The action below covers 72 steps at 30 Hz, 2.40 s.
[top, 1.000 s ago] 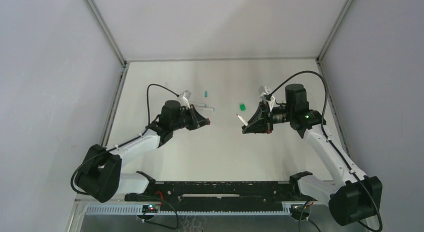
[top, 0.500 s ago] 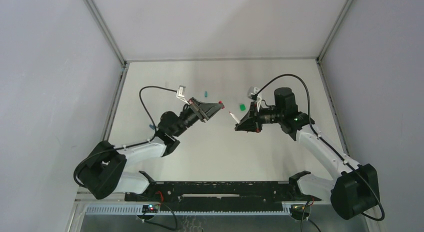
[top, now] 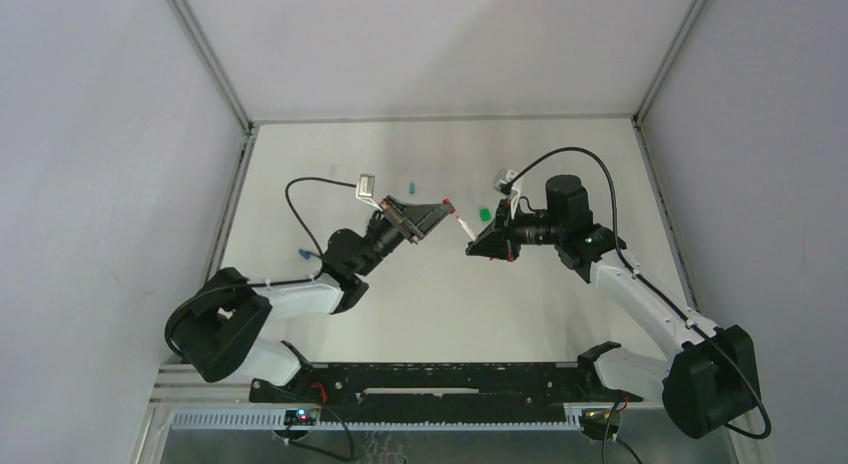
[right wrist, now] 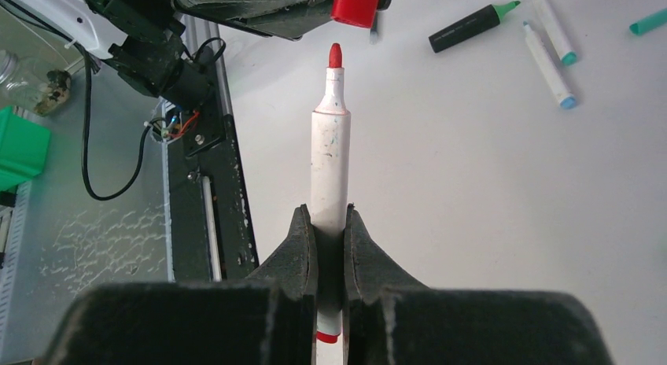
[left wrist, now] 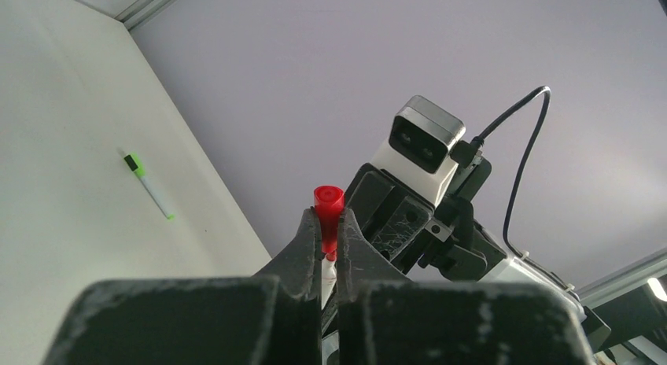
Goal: Insert the pens into the pen caps
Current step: Insert the pen cap onto the pen, then press the pen cap onto the pen.
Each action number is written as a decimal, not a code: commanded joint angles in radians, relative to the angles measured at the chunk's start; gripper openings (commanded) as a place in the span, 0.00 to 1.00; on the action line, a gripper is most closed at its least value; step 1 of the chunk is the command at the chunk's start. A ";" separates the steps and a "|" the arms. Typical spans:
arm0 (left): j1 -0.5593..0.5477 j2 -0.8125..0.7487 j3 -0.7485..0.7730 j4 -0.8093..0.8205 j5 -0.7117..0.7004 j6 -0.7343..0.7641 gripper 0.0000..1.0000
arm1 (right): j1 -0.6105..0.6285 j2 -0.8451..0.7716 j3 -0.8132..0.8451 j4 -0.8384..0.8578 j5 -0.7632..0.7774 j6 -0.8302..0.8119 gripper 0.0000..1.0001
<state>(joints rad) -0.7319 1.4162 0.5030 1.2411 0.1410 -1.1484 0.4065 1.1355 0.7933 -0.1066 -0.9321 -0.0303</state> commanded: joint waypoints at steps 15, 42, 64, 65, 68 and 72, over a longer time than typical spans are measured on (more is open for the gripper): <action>-0.036 0.039 0.017 0.066 0.000 -0.006 0.00 | 0.008 0.007 -0.003 0.055 0.028 0.059 0.00; -0.078 0.104 0.105 0.149 0.358 0.254 0.12 | -0.092 -0.042 -0.058 0.447 -0.351 0.492 0.00; -0.076 -0.081 0.043 0.038 0.367 0.400 0.47 | -0.089 -0.105 -0.057 0.507 -0.443 0.496 0.00; -0.075 -0.097 0.029 0.031 0.372 0.416 0.48 | -0.089 -0.107 -0.057 0.507 -0.450 0.491 0.00; -0.069 -0.174 -0.032 0.029 0.389 0.469 0.53 | -0.090 -0.113 -0.049 0.464 -0.487 0.445 0.00; -0.067 -0.321 -0.114 0.023 0.389 0.594 0.71 | -0.083 -0.115 0.019 0.185 -0.547 0.206 0.00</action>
<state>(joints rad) -0.8047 1.2278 0.4519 1.2533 0.5098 -0.7128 0.3115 1.0412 0.7319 0.2966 -1.4044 0.3969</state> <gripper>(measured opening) 0.637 0.099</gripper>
